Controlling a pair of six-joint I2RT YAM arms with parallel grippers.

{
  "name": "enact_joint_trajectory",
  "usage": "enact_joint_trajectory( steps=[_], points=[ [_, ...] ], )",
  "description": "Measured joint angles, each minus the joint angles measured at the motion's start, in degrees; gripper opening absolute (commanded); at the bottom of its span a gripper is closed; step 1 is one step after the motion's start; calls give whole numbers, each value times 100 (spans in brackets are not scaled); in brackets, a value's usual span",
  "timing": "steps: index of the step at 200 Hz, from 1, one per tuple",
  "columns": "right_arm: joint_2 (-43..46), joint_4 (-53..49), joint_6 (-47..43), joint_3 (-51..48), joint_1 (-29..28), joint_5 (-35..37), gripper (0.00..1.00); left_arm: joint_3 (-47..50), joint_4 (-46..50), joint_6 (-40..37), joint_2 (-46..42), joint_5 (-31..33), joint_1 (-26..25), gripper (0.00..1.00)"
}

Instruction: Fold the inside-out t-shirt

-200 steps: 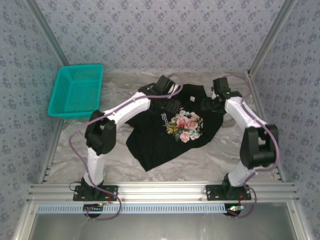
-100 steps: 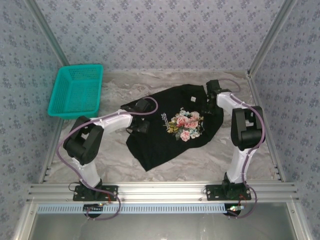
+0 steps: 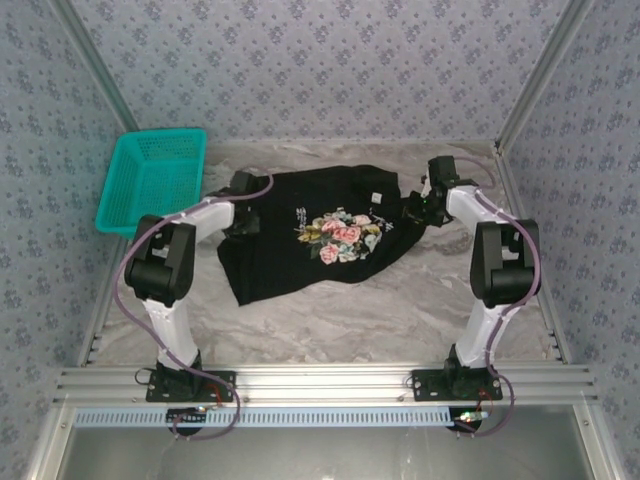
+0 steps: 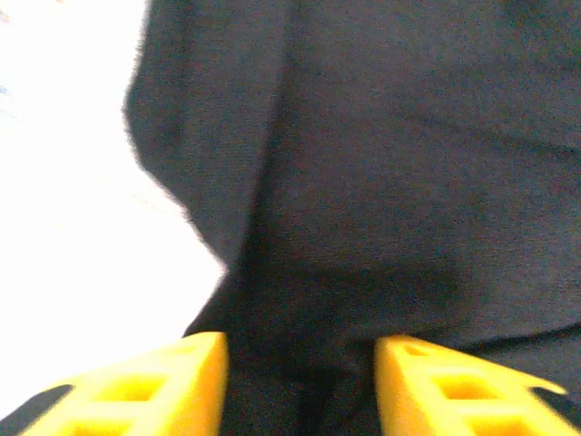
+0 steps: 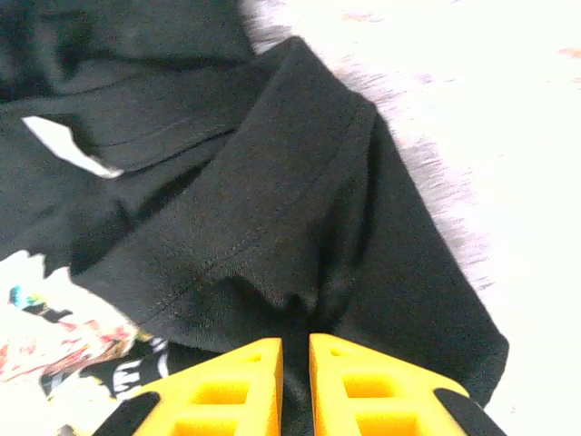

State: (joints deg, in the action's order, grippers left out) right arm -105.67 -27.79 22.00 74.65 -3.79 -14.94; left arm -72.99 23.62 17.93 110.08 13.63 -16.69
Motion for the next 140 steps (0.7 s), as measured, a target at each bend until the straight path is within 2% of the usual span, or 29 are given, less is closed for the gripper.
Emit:
enact_joint_trajectory(
  steps=[17,30,44,65,83,102,124,140],
  points=[
    [201,98,105,-94,-37,-297,15,37,-151,61,-155,-52,76,70],
    [343,136,111,-131,-35,-356,18,348,-461,79,-540,-273,-68,76],
    [542,140,105,-219,-26,-352,25,831,-844,96,-1152,-643,-487,77],
    [859,155,92,-415,9,-330,36,1075,-1390,26,-1589,-1296,-1556,77],
    [1093,199,72,-623,92,-260,46,802,-1683,-247,-1287,-1668,-2568,78],
    [1287,195,61,-907,236,-160,50,247,-1696,-581,-638,-1871,-3331,78],
    [1469,219,48,-1276,413,-90,53,-319,-1582,-905,26,-1923,-3696,76],
    [1611,221,50,-1508,494,-61,54,-702,-1432,-1097,450,-1873,-3770,68]
  ],
)
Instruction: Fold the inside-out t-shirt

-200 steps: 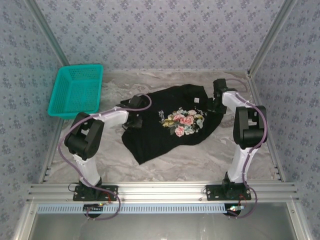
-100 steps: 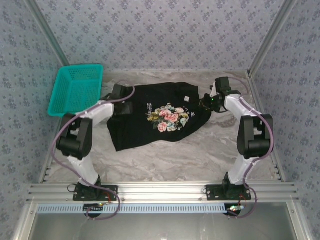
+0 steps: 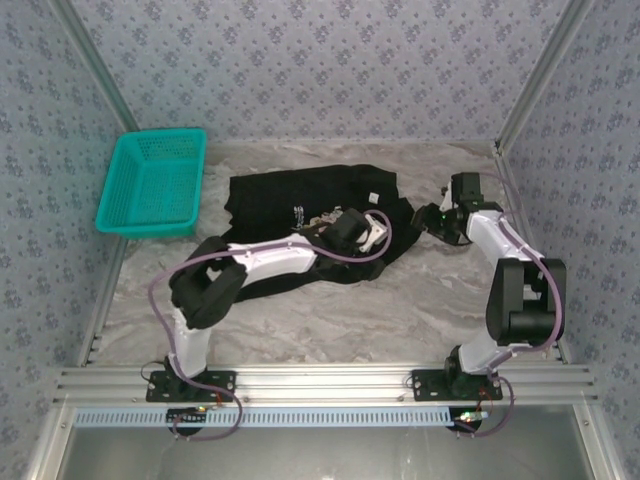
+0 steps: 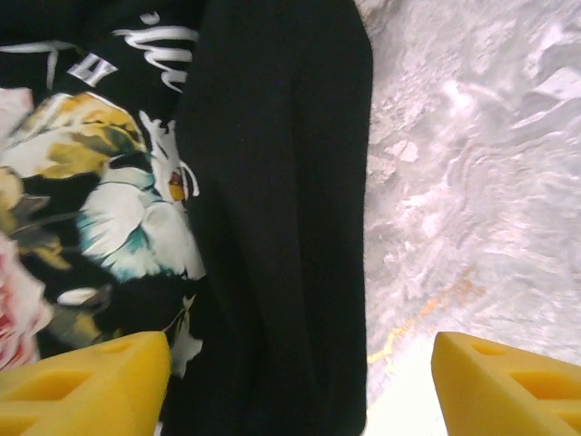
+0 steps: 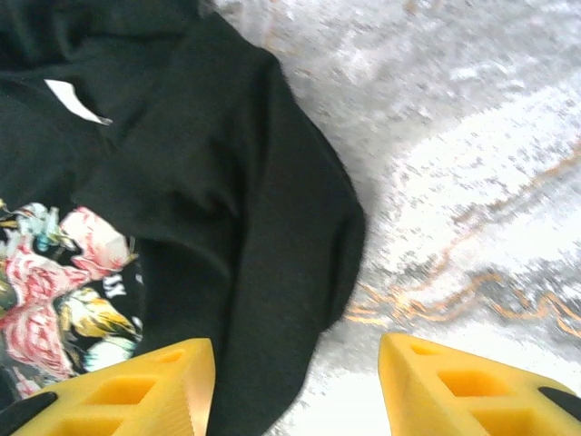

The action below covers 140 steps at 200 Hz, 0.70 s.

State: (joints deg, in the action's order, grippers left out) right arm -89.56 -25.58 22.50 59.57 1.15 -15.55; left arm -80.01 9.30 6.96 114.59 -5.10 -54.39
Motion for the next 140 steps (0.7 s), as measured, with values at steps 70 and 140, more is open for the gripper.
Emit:
enact_joint_trajectory(
  steps=[70,140],
  points=[
    [393,190,-33,-704,-20,87,65,-898,409,-33,732,-313,225,0],
    [-297,1580,219,-809,-332,-879,75,-232,-138,1056,-588,-2072,1364,0]
  ],
)
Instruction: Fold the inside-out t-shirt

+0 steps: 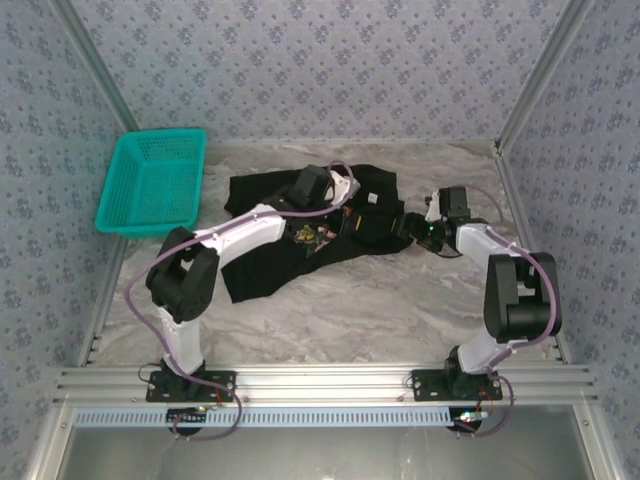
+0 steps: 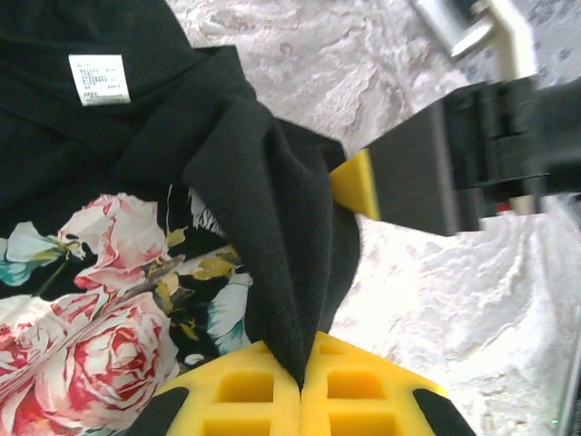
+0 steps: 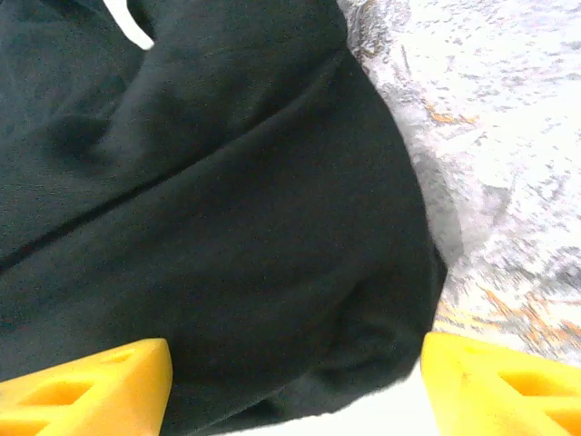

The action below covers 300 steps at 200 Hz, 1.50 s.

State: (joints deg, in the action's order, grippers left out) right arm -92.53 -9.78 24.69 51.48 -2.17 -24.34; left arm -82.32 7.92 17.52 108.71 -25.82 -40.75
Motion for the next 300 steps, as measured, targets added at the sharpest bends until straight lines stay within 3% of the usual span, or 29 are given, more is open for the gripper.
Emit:
enact_joint_trajectory(
  steps=[36,79,119,134,146,163,173,185,204,227,263,300],
  points=[
    [-2,337,144,-170,-52,-42,73,33,114,262,0,-105,109,1],
    [404,-55,37,-293,-258,570,70,28,302,452,208,306,280,7],
    [81,15,105,-306,-599,811,65,-9,492,564,688,621,356,7],
    [-190,61,162,-254,-667,850,59,-9,568,601,750,704,372,7],
    [-358,140,177,-229,-686,901,49,-9,586,619,750,756,391,6],
    [-365,243,184,-219,-675,960,25,-13,601,616,750,879,431,7],
    [-354,345,149,-223,-693,962,13,-13,654,610,750,1025,461,14],
    [-280,483,94,-271,-723,951,5,-13,730,540,750,1244,479,32],
    [66,625,33,-501,-793,861,0,9,780,431,726,1617,487,49],
    [619,682,-13,-780,-855,678,0,221,723,103,490,1989,435,60],
    [1303,647,-151,-960,-870,372,0,476,385,-745,-31,1982,-79,65],
    [1659,474,-293,-962,-870,229,0,-181,409,-1547,356,1427,-664,66]
  ],
)
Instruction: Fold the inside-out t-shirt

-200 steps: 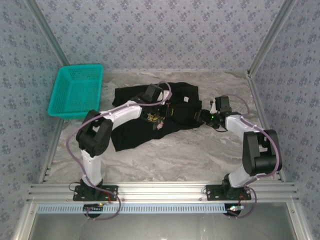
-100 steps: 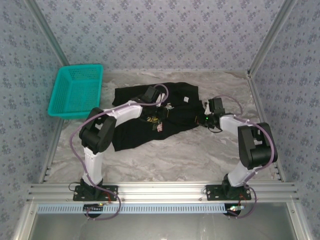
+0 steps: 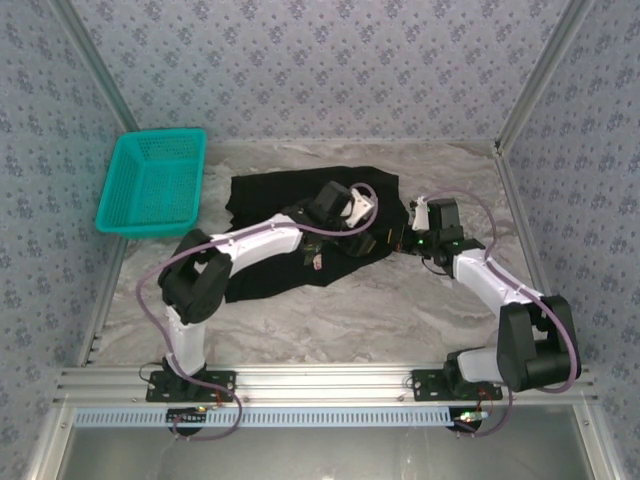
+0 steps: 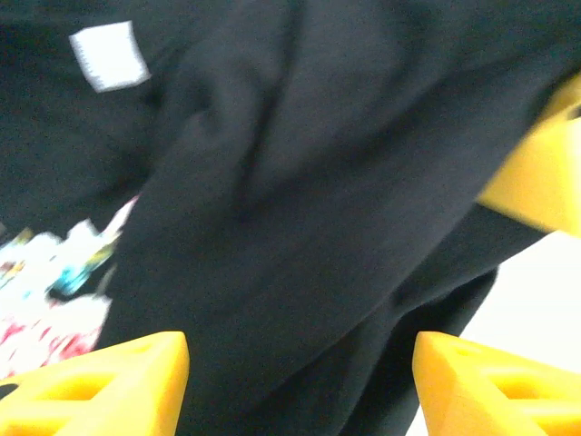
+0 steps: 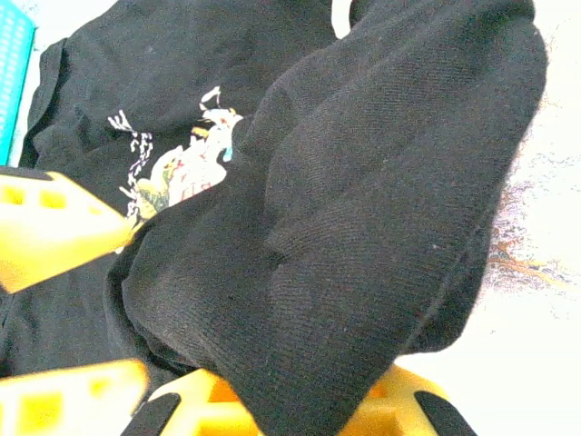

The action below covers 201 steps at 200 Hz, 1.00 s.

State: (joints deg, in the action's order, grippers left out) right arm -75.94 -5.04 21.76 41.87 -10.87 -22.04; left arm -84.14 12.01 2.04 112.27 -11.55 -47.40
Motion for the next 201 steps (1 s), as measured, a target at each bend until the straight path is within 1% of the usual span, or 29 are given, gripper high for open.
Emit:
enact_joint_trajectory(
  steps=[6,14,23,36,43,56,61,74,90,113,125,141,164,180,186,193,201],
  points=[
    [15,-17,-17,0,0,-11,0,-114,7,-94,98,-72,-35,64],
    [33,-48,-39,0,2,-15,0,-232,15,-175,223,-144,-57,59],
    [42,-79,-63,0,0,-31,0,-348,44,-280,345,-205,-61,48],
    [48,-118,-114,0,2,-31,0,-529,125,-308,518,-227,-44,27],
    [55,-140,-149,-4,2,-31,0,-632,155,-297,608,-254,-26,17],
    [92,-236,-221,-11,2,-26,0,-758,173,-247,706,-302,22,5],
    [122,-293,-260,-15,2,-11,0,-780,181,-160,710,-332,48,2],
    [258,-525,-380,-15,0,149,0,-787,181,-48,667,-542,125,1],
    [487,-874,-546,2,-22,413,0,-643,111,179,439,-1003,210,0],
    [920,-1141,-776,59,-109,459,0,105,-155,772,-507,-1735,330,0],
    [1233,-1134,-828,61,-175,286,0,470,-291,1091,-1045,-2002,398,0],
    [1711,-1012,-874,48,-236,-131,0,800,-409,1499,-1587,-2258,533,0],
    [2249,-813,-894,-70,-262,-780,0,1128,-498,2002,-2024,-2640,778,0],
    [2424,-741,-898,-168,-269,-1217,4,1300,-549,2354,-2210,-2927,929,0],
    [2430,-739,-898,-188,-269,-1316,8,1353,-564,2487,-2264,-3012,964,0],
    [2409,-767,-890,-188,-273,-1307,11,1388,-573,2625,-2295,-3093,986,0],
    [2354,-887,-822,-151,-289,-1108,13,1392,-579,2789,-2304,-3132,994,0]
  ],
)
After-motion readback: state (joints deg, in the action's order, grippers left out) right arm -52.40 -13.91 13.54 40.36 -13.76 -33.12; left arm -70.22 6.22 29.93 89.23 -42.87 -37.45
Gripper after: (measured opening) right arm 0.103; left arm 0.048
